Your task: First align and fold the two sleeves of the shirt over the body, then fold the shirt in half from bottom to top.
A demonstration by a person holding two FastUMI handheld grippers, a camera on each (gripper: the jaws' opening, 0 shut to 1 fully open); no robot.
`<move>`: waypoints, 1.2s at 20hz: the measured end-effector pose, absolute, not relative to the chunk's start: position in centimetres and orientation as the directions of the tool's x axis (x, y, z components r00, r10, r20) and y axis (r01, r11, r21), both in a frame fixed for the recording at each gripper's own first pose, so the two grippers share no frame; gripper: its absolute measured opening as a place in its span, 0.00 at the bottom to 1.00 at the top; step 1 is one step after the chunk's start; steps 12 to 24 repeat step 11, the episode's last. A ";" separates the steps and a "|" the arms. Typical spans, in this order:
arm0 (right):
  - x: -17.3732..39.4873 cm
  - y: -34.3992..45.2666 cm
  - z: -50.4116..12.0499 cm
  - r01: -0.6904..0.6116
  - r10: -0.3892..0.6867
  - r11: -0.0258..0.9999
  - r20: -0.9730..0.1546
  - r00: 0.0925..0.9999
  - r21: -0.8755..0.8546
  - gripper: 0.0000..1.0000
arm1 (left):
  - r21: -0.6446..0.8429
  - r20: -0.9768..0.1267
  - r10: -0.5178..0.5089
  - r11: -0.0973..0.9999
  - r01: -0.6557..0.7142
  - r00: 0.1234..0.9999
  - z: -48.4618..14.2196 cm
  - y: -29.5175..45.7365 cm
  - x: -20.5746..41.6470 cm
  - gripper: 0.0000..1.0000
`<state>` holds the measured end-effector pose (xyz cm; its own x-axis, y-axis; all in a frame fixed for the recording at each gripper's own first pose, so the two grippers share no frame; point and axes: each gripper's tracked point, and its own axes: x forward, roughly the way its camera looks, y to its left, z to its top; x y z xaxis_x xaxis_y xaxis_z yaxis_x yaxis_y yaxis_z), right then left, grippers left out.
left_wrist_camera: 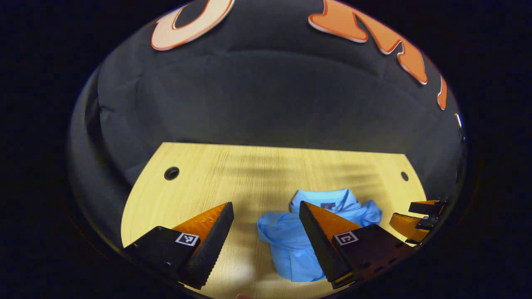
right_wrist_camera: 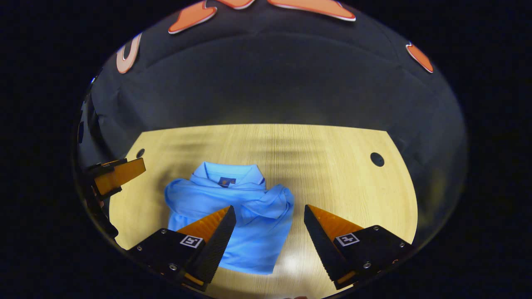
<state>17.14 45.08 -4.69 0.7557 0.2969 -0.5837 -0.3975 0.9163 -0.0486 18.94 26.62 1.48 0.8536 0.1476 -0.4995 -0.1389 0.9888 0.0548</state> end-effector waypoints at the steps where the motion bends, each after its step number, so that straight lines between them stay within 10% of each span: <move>1: 16.3 45.0 -3.1 -0.398 0.306 0.916 -0.549 0.778 -0.053 1.00 | 0.068 -0.470 0.146 0.989 -0.129 0.870 3.0 26.5 18.0 1.00; 11: 5.0 42.5 7.1 -0.338 0.307 0.937 -0.258 0.916 -0.085 1.00 | 0.117 -0.234 0.111 0.989 -0.085 0.966 14.6 26.4 5.6 1.00; 24: 5.0 42.5 7.1 -0.338 0.307 0.937 -0.258 0.916 -0.085 1.00 | 0.117 -0.234 0.111 0.989 -0.085 0.966 14.6 26.4 5.6 1.00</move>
